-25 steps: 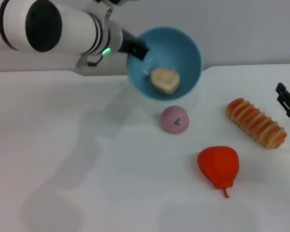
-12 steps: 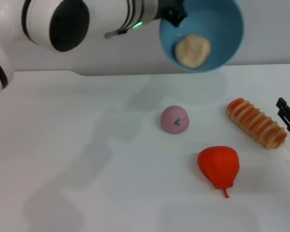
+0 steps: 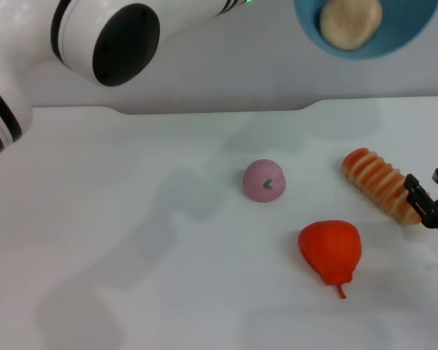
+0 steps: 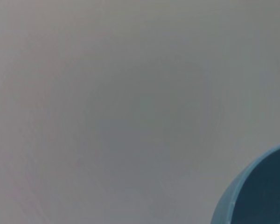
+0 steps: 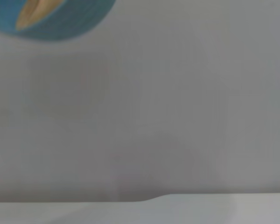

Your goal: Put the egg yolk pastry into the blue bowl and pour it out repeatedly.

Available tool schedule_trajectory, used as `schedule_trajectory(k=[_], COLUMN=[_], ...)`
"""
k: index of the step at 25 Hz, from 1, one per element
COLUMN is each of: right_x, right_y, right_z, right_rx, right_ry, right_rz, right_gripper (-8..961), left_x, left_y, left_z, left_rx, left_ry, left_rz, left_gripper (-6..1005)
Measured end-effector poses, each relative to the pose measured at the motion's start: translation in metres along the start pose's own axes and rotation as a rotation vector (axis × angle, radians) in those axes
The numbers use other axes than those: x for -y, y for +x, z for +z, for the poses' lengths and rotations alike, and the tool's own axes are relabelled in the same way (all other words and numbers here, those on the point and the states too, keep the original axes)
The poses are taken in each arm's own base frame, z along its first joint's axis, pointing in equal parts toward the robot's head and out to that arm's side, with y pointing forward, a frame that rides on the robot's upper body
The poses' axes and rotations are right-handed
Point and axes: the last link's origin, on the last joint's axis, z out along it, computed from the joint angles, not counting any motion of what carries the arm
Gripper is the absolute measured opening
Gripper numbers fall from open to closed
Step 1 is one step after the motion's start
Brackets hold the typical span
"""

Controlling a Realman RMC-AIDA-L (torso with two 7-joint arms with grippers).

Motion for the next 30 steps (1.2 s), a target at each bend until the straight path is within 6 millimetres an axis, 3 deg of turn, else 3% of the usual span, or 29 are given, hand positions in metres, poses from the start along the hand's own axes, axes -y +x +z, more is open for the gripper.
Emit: schedule_trajectory(k=[14,24,30], right_x=[-0.003,-0.003,-0.004], right_y=[-0.002,-0.002,-0.001], right_z=[0.003,0.003,0.003], right_rx=[0.007,0.008,0.006], right_ry=[-0.011,-0.013,-0.013], right_rz=[0.0,-0.001,0.001], right_gripper=[482,480,478], left_x=[-0.012,-0.039,-0.039], left_y=[0.003,0.008,0.021], left_z=[0.0,-0.001,-0.002], left_rx=[-0.231,-0.339,-0.41], left_ry=[0.077,0.052,0.073], left_rz=[0.083,0.215,0.245], left_gripper=[-1,-1,-1])
